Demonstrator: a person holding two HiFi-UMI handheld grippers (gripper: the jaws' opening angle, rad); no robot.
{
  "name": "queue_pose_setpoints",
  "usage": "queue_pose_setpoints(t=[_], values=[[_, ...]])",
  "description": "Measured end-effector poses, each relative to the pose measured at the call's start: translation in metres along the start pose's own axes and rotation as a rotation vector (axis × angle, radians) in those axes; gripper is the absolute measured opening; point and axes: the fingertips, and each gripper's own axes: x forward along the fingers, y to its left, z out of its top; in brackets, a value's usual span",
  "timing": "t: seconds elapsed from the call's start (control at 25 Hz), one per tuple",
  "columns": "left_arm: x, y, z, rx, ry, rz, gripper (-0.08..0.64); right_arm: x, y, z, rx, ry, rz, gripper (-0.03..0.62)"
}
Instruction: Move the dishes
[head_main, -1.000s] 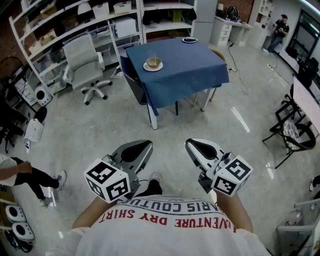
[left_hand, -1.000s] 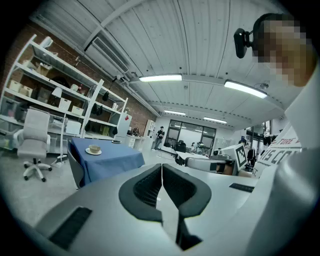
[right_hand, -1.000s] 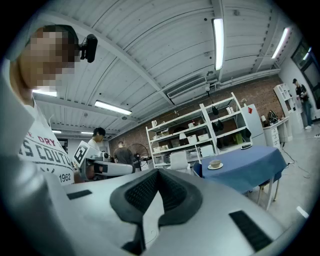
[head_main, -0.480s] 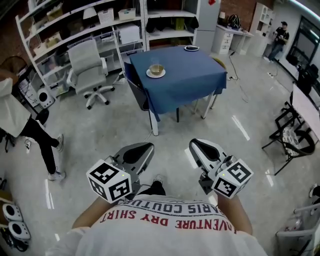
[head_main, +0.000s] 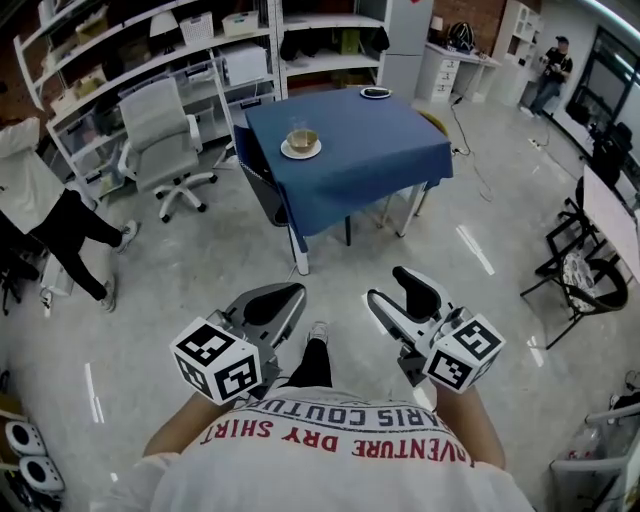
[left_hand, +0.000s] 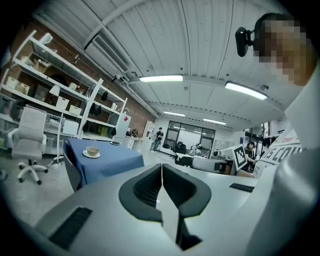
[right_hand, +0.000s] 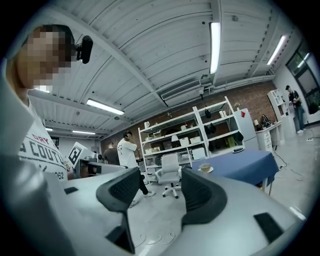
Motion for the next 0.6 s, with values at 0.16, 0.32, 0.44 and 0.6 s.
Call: queue_pose_setpoints(t=[0.16, 0.32, 0.44, 0.6], values=[[0.028, 0.033, 0.005, -0.019, 0.012, -0.013, 0.029, 0.031, -0.032, -0.005, 0.007, 0.031, -0.019, 0.275], [0.060, 0.075, 0.017, -0.029, 0.023, -0.020, 0.029, 0.073, -0.069, -0.005, 0.002, 0.066, -0.028, 0.290], [0.089, 0.114, 0.028, -0.039, 0.036, -0.031, 0.029, 0.112, -0.101, -0.001, -0.002, 0.085, -0.027, 0.293], [0.131, 0.178, 0.055, -0.047, 0.041, -0.038, 0.029, 0.175, -0.141, 0.010, -0.007, 0.115, -0.007, 0.293]])
